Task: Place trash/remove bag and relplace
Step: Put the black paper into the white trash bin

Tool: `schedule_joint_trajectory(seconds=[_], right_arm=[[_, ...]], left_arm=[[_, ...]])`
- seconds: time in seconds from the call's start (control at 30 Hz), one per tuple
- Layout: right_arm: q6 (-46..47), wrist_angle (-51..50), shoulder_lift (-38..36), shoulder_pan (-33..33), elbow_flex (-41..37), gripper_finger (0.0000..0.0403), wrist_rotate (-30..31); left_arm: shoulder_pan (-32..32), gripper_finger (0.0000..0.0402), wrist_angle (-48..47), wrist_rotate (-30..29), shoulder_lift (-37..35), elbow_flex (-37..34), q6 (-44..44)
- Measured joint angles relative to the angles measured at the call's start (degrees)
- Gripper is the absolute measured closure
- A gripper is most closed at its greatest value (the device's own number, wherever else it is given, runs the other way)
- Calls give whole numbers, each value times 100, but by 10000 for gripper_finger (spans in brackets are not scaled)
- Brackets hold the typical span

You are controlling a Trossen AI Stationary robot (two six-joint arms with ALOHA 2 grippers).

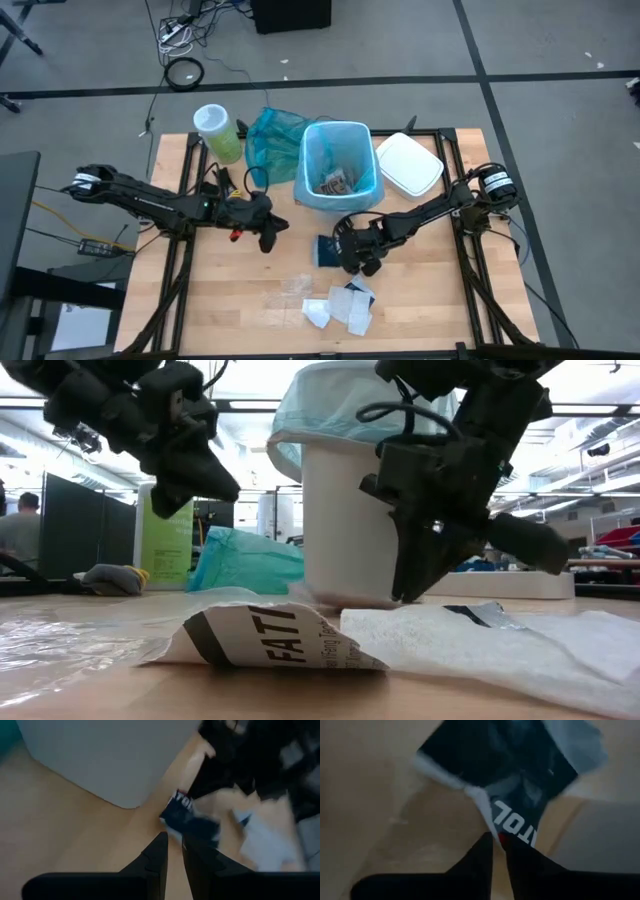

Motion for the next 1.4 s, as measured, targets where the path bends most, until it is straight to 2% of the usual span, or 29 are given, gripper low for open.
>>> schedule_joint_trajectory(seconds=[0.13, 0.27, 0.43, 0.67, 0.83, 1.0, 1.1, 1.23, 1.4], right_arm=[[0, 492, -34, 72, 0, 361, -528], [0, 978, -178, 160, 2, 337, -498], [-2, 1102, -280, 175, 0, 289, -477], [31, 1020, -364, 177, 2, 215, -498], [342, 516, -533, 202, 2, 181, -671], [363, -401, -875, 388, 2, 174, -875], [363, -923, -1030, 525, 2, 174, -788], [537, -1380, -1170, 688, 2, 175, -547], [839, -1480, -1221, 871, 2, 175, -250]], left_arm=[[51, 335, 971, 444, 188, -601, -1175], [49, 335, 1423, 498, 294, -1152, -2022], [89, 334, 2880, 545, 546, -1581, -2479], [222, 334, 3827, 578, 1146, -1296, -2561], [354, 334, 3741, 1046, 1691, -725, -2062], [416, 334, 3041, 1750, 2245, 56, -1517], [418, 334, 2472, 1778, 2567, 514, -1206], [438, 334, 2268, 1747, 3005, 874, -921], [617, 334, 1920, 1717, 3471, 1219, -517]])
